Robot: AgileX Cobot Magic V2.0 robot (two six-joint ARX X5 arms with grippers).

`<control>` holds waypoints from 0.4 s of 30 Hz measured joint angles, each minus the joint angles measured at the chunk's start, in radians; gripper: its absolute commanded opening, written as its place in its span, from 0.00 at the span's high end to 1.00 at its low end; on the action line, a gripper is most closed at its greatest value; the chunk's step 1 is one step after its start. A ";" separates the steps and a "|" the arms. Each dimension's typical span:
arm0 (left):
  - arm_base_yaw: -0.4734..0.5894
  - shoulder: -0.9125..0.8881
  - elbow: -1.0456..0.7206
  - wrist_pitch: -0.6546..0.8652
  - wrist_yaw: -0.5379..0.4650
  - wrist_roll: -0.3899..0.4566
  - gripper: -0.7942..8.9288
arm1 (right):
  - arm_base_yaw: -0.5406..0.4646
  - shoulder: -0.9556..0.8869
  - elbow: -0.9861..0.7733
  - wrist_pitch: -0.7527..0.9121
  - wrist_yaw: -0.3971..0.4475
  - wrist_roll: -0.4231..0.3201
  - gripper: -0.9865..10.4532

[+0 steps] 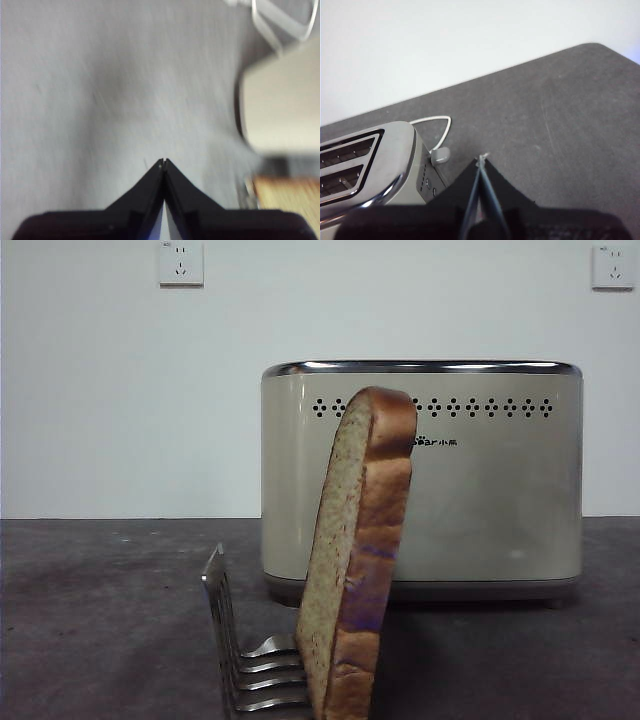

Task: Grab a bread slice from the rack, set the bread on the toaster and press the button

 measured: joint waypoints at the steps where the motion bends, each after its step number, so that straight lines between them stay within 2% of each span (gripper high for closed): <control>1: -0.017 0.031 0.046 -0.044 0.000 -0.002 0.92 | 0.000 0.023 0.014 -0.002 0.000 0.000 0.91; 6: -0.124 0.171 0.262 -0.218 -0.003 -0.007 0.92 | 0.000 0.128 0.085 -0.049 -0.002 0.000 0.91; 12: -0.293 0.259 0.359 -0.193 0.028 -0.017 0.92 | 0.000 0.235 0.192 -0.143 -0.026 -0.012 0.91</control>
